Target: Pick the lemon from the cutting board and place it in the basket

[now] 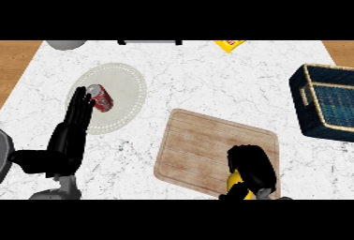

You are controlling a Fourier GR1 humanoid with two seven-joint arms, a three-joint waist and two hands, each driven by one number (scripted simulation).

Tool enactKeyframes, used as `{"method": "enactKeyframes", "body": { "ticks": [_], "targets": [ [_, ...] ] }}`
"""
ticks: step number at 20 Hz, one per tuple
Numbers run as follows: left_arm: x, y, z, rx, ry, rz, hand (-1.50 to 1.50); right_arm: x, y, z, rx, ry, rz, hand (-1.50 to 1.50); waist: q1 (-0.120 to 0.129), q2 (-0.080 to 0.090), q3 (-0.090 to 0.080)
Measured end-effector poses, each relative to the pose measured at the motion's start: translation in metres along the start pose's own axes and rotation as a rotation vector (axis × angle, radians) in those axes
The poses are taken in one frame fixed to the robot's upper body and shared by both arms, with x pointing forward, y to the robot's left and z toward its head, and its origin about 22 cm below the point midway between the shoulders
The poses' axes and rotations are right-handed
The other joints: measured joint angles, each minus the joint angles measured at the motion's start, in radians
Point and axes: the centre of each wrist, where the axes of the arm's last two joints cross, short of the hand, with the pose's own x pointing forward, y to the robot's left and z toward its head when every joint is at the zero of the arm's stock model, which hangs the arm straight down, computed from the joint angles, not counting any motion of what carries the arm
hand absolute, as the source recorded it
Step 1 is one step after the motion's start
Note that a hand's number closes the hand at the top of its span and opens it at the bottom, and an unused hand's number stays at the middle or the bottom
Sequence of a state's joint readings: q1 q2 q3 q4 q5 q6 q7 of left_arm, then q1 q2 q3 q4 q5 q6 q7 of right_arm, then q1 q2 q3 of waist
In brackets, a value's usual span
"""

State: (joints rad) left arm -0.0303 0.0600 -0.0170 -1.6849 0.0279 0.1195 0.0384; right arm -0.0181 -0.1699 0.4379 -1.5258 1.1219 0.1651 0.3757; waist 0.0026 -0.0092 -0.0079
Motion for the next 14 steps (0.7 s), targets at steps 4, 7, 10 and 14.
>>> {"method": "enactKeyframes", "body": {
  "ticks": [4,7,10,14],
  "targets": [
    [0.001,0.008,0.000,0.004,-0.001,-0.004,0.00,-0.018,0.001,-0.005,-0.066,-0.032,-0.020,1.50,-0.002,-0.001,-0.001],
    [0.002,0.007,0.000,0.004,0.001,-0.002,0.00,-0.024,-0.013,-0.003,-0.153,-0.048,-0.070,1.50,-0.004,0.003,0.002],
    [0.001,0.005,0.006,0.015,-0.002,-0.005,0.00,-0.025,-0.030,0.010,-0.232,-0.071,-0.173,1.50,-0.009,0.004,0.005],
    [0.000,0.012,0.005,0.029,0.003,-0.014,0.00,-0.017,-0.064,0.035,-0.360,-0.140,-0.336,1.50,-0.019,0.003,0.007]
  ]
}}
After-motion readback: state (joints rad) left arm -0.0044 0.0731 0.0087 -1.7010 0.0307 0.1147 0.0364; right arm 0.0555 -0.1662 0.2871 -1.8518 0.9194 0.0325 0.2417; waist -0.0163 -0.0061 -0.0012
